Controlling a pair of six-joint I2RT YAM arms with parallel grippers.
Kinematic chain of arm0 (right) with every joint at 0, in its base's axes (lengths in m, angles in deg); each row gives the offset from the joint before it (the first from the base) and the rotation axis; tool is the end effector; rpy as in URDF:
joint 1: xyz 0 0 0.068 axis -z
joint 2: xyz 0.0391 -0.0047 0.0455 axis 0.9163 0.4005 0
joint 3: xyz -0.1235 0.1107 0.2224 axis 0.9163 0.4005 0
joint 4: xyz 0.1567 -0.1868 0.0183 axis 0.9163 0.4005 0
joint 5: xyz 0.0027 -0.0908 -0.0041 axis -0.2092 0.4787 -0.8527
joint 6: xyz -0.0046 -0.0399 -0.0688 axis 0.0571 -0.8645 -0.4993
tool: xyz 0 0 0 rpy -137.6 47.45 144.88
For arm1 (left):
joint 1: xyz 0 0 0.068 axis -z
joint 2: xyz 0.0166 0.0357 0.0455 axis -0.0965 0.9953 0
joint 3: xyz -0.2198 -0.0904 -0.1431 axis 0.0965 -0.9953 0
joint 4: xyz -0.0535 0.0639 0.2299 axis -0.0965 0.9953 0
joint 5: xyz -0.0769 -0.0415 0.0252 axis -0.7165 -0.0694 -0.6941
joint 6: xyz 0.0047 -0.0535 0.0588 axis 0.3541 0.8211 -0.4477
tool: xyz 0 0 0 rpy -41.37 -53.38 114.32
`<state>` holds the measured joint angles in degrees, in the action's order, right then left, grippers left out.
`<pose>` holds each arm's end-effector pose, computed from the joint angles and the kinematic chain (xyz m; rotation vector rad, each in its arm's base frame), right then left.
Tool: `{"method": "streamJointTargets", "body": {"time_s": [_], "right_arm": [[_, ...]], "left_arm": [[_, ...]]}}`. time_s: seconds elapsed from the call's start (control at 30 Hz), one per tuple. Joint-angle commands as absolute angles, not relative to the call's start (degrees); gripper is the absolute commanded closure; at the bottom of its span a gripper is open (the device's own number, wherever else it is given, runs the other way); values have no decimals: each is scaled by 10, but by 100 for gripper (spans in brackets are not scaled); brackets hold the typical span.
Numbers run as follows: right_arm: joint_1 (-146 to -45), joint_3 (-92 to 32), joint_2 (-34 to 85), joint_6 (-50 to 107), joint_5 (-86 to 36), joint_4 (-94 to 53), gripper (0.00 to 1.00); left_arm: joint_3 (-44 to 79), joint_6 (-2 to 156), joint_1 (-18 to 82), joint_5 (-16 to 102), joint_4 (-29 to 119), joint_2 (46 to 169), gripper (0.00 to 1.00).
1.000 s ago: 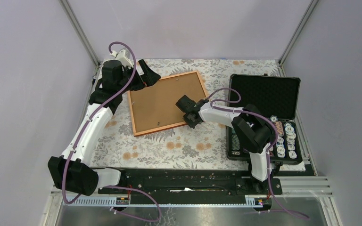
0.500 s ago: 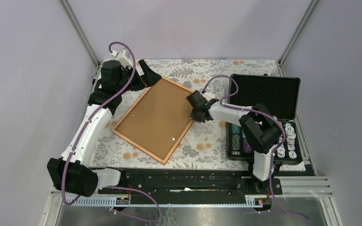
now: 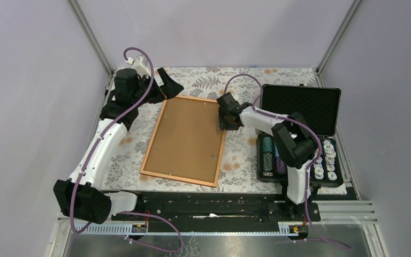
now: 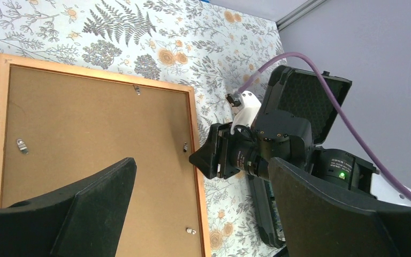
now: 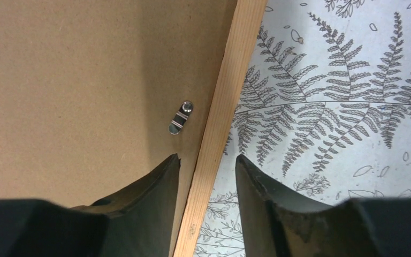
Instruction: Put the photo into the frame
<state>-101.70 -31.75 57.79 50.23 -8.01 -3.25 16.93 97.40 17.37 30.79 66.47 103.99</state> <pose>0.3561 0.2389 0.1584 -0.0812 2.5192 0.2604 0.2823 -0.0839 0.3814 -0.0971 1.9828 -0.8546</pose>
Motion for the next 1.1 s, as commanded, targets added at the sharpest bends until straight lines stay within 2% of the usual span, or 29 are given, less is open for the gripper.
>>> {"method": "streamJointTargets", "body": {"time_s": [0.0, 0.3, 0.67, 1.07], "right_arm": [[-1017, -349, 564, 489, -81, 14, 45], [-1013, -419, 604, 586, -47, 48, 38], [-1013, -470, 649, 618, -12, 92, 42], [-1013, -462, 657, 610, -15, 100, 38]], "left_arm": [[166, 985, 170, 285, 626, 1035, 1], [160, 990, 166, 281, 618, 1035, 1], [156, 992, 161, 279, 614, 1034, 1], [153, 996, 158, 275, 610, 1034, 1]]}}
